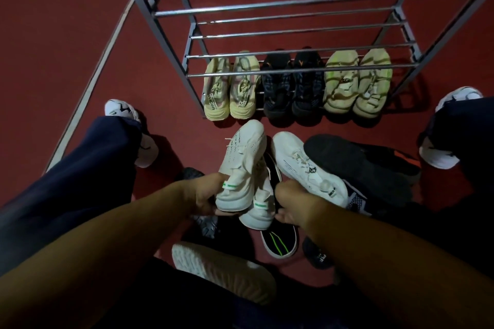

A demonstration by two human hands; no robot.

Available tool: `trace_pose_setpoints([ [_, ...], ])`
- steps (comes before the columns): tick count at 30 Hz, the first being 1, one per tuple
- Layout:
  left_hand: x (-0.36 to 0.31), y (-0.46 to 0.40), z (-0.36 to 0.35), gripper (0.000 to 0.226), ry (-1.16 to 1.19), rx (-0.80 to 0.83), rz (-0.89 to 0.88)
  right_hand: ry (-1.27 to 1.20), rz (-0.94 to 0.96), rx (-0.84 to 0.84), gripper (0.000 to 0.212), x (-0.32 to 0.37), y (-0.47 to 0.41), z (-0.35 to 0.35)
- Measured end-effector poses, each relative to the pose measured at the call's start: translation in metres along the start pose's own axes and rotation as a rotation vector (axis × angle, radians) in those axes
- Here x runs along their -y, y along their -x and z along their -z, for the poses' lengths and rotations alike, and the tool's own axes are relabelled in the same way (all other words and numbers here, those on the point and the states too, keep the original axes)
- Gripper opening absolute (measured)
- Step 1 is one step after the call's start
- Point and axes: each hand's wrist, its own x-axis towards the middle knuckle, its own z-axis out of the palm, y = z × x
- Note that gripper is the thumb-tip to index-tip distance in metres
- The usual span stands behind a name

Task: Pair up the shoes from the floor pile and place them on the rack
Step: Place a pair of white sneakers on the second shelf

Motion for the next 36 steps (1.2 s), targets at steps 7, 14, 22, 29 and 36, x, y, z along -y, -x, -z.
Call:
trace_pose_setpoints([
  [7,-0.008,0.025,0.016,0.038,0.021,0.066,-0.033,0.316,0.029,0.274,0.022,-0.004,0.034,-0.009],
  [14,-0.031,0.069,0.018,0.031,0.15,0.07,-0.179,0.47,0.167,0.379,0.025,0.048,0.109,0.026],
  [22,-0.07,0.115,0.004,0.023,-0.167,0.017,-0.32,0.602,0.346,0.18,0.034,0.086,0.136,0.064],
  [29,-0.135,0.084,0.012,0.017,-0.176,-0.102,-0.437,0.507,0.472,0.019,0.031,0.14,0.094,0.077],
  [36,-0.214,0.041,0.025,0.017,-0.162,-0.151,-0.525,0.339,0.484,-0.033,0.013,0.213,0.073,0.052],
])
